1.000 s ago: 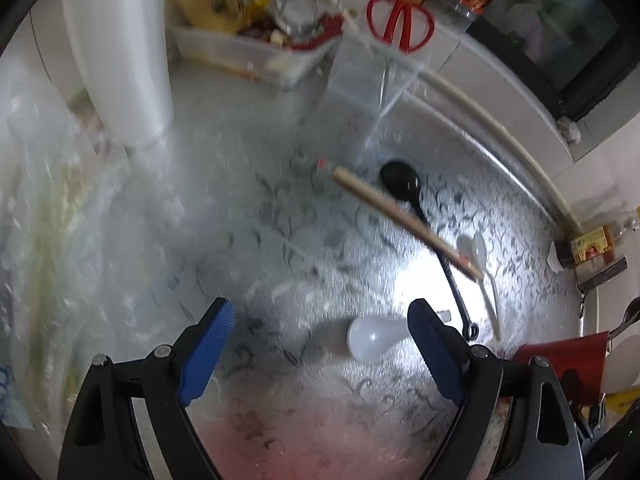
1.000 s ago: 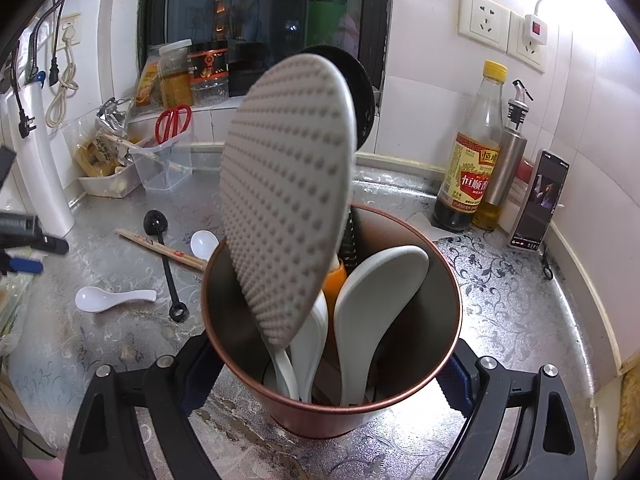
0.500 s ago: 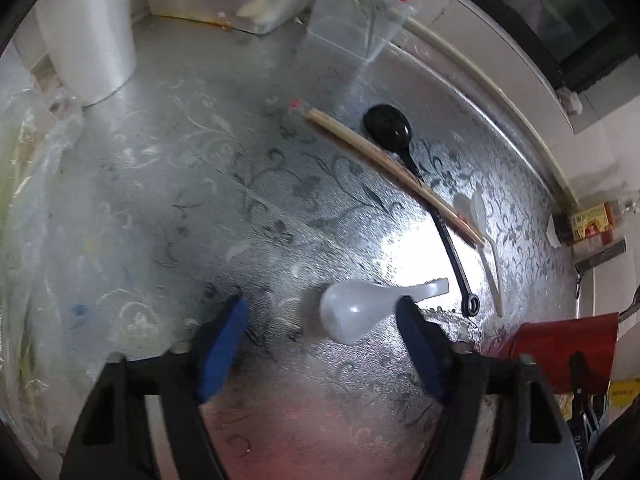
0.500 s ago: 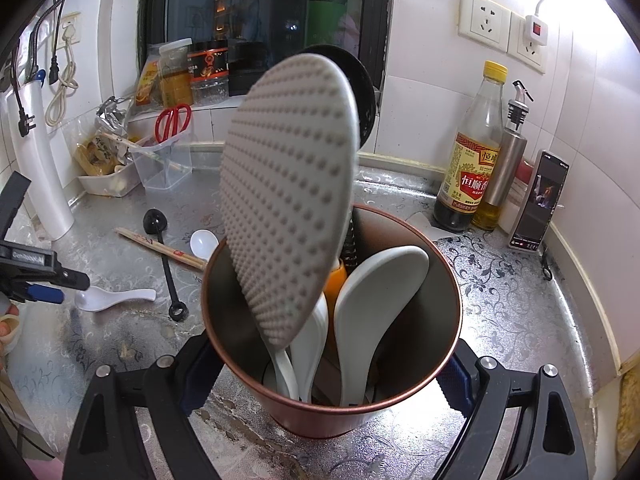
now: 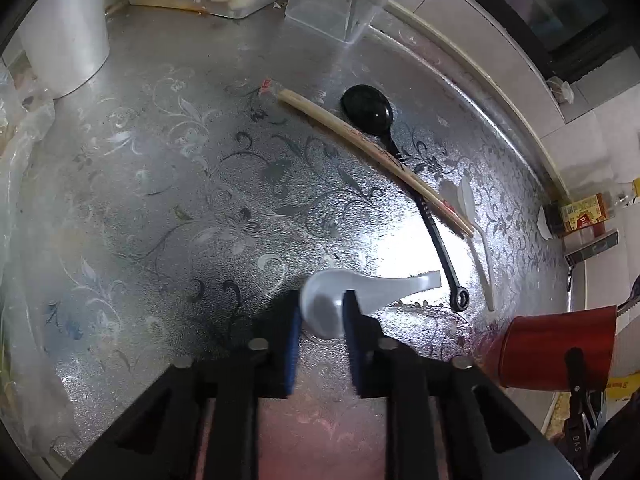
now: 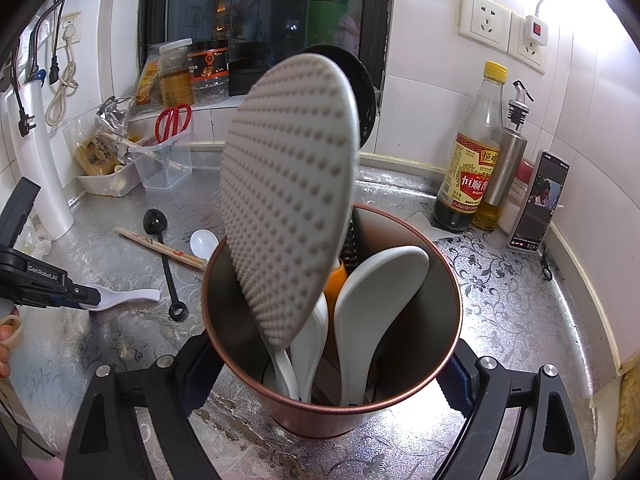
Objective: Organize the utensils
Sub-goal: 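Lower the left tool onto the small white spoon and close it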
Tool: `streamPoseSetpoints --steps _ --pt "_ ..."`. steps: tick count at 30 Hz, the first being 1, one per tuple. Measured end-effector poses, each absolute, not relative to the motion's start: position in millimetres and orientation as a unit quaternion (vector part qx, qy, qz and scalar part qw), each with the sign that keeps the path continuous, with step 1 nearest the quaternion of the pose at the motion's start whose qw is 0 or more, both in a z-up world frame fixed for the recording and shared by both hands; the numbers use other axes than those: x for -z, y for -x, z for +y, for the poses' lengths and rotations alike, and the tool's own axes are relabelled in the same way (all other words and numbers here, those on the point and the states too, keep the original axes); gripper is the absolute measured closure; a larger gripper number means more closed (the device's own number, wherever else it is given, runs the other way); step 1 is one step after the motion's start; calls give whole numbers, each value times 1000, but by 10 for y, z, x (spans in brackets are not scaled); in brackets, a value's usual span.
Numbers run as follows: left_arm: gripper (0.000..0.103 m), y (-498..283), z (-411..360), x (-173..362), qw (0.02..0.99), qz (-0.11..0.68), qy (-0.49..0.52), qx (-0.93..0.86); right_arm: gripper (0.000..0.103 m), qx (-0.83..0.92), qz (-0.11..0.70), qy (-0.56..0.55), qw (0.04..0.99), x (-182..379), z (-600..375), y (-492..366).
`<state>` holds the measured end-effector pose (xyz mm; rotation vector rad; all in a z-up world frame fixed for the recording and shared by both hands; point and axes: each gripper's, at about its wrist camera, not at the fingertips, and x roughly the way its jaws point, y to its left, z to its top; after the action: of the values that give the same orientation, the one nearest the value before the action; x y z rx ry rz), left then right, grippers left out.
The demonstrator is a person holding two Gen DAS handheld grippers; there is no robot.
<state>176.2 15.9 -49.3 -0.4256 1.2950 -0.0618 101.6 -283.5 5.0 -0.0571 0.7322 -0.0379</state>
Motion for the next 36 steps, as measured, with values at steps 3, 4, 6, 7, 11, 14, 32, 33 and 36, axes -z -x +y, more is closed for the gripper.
streamPoseSetpoints --steps 3,4,6,7,11,14,32,33,36 --pt "92 -1736 239 498 777 593 208 26 11 19 358 28 933 -50 -2834 -1015" --pt "92 -1728 272 501 778 591 212 25 11 19 358 28 933 -51 -2835 -1016" --pt "93 -1719 328 504 779 587 217 22 11 19 358 28 933 -50 -2835 -1015" --pt "93 -1718 350 506 780 585 219 19 11 19 358 28 933 -50 -2835 -1015" --pt "93 -1717 431 515 782 580 227 7 11 19 358 28 933 -50 -2835 -1014" --pt "96 -1692 508 456 789 571 229 1 11 19 358 28 933 -50 -2836 -1013" --pt "96 -1654 495 108 813 539 220 1 11 19 358 28 933 -51 -2832 -1007" --pt "92 -1651 514 139 808 544 227 -3 11 19 358 28 933 -51 -2832 -1006" --pt "79 -1624 552 223 795 555 244 -4 11 19 358 28 933 -53 -2831 -1003"
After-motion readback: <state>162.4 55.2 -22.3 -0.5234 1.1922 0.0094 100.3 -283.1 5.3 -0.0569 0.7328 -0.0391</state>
